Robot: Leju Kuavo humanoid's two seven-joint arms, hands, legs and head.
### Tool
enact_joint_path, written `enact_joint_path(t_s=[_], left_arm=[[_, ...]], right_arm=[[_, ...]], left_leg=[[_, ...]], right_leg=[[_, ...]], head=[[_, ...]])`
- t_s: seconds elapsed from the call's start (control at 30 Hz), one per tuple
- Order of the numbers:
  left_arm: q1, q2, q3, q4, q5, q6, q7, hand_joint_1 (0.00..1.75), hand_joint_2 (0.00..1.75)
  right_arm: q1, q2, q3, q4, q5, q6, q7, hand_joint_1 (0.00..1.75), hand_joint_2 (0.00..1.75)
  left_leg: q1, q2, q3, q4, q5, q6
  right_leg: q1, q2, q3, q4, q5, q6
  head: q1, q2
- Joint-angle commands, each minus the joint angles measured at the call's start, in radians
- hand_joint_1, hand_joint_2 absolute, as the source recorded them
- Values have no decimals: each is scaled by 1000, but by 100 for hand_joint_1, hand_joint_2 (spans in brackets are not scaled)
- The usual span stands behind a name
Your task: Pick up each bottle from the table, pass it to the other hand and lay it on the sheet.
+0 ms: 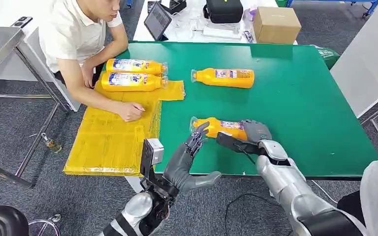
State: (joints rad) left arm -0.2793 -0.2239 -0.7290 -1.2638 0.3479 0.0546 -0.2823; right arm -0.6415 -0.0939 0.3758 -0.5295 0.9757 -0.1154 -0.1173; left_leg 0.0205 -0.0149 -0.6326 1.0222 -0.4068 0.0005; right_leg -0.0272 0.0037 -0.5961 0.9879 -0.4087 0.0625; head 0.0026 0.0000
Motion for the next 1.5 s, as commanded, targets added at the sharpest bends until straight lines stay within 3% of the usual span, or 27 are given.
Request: enact_joint_path(t_s=[0.03,0.13,0.23,0.33,0.4,0.47,0.67,0.87,0.93,0.97,1.03,1.17,1.27,1.4,1.43,1.5], left_arm=[[-49,31,-35,57,11,-3,9,0,175],[-47,33,-35,50,10,-3,9,0,175],[-34,33,-6,49,11,35,-12,0,175],[-8,-3,120,144,12,217,-30,0,175],[-1,-50,242,268,51,383,-135,0,175],[6,-59,290,347,70,449,-238,0,175],[88,-21,259,256,170,354,-271,0,175],[123,29,134,37,45,385,-294,0,175],[133,36,133,9,122,301,-212,0,175],[149,33,151,-20,227,188,-176,0,175],[164,44,159,-54,262,151,-165,0,175],[167,47,160,-59,263,150,-164,0,175],[150,58,112,-90,168,144,-238,0,175],[135,63,71,-85,142,105,-197,0,175],[127,57,66,-58,123,120,-181,0,175],[105,43,62,25,93,174,-138,0,175]], right_arm=[[70,7,-67,56,-138,67,-81,175,175],[72,8,-63,51,-142,67,-81,175,175],[101,13,-86,-8,-255,93,-155,175,175],[172,0,-44,-159,-309,61,-165,175,175],[252,-13,-14,-319,-378,55,-155,175,175],[318,-21,6,-464,-427,21,-154,175,175],[383,-35,62,-670,-518,-10,-155,175,175],[399,-8,58,-632,-554,-54,-180,175,175],[392,1,67,-610,-554,-52,-193,175,175],[378,9,77,-593,-554,-46,-195,175,175],[352,25,98,-564,-557,-30,-199,175,175],[347,23,100,-556,-557,-28,-199,175,175],[331,6,138,-521,-579,42,-176,175,175],[290,26,193,-445,-537,47,-181,175,175],[283,40,205,-432,-527,35,-188,175,175],[281,56,231,-439,-512,21,-194,175,175]], left_leg=[[1,-1,4,-3,0,0],[1,2,6,-3,-1,0],[1,4,8,-3,-2,0],[2,5,9,-4,-1,0],[2,8,11,-5,-2,0],[2,6,11,-3,-3,-1],[2,8,8,-2,-4,0],[1,7,-4,0,-5,0],[1,6,-5,-1,-4,0],[1,7,-4,-1,-5,0],[1,10,-2,-1,-6,0],[1,10,-4,-1,-5,-1],[1,8,-3,-2,-5,0],[1,8,-8,-1,-4,0],[1,10,-2,-1,-6,1],[0,8,-7,-2,-4,0]], right_leg=[[2,-2,5,-4,0,-3],[2,1,6,-4,1,-4],[2,3,6,-3,1,-4],[3,3,8,-5,1,-5],[3,6,8,-6,2,-5],[3,6,8,-3,0,-3],[3,6,6,-3,-1,-4],[2,7,-4,0,-2,-3],[2,6,-6,0,-2,-3],[2,6,-4,-1,-2,-4],[2,9,-3,-1,-2,-5],[2,10,-6,0,-1,-5],[2,7,-5,-1,-2,-5],[1,7,-9,-1,-1,-3],[3,7,-3,-2,-2,-5],[1,7,-7,-1,-1,-3]], head=[[0,0],[0,0],[0,0],[0,0],[0,0],[0,0],[0,0],[0,0],[0,0],[0,0],[0,0],[0,0],[0,0],[0,0],[0,0],[0,0]])
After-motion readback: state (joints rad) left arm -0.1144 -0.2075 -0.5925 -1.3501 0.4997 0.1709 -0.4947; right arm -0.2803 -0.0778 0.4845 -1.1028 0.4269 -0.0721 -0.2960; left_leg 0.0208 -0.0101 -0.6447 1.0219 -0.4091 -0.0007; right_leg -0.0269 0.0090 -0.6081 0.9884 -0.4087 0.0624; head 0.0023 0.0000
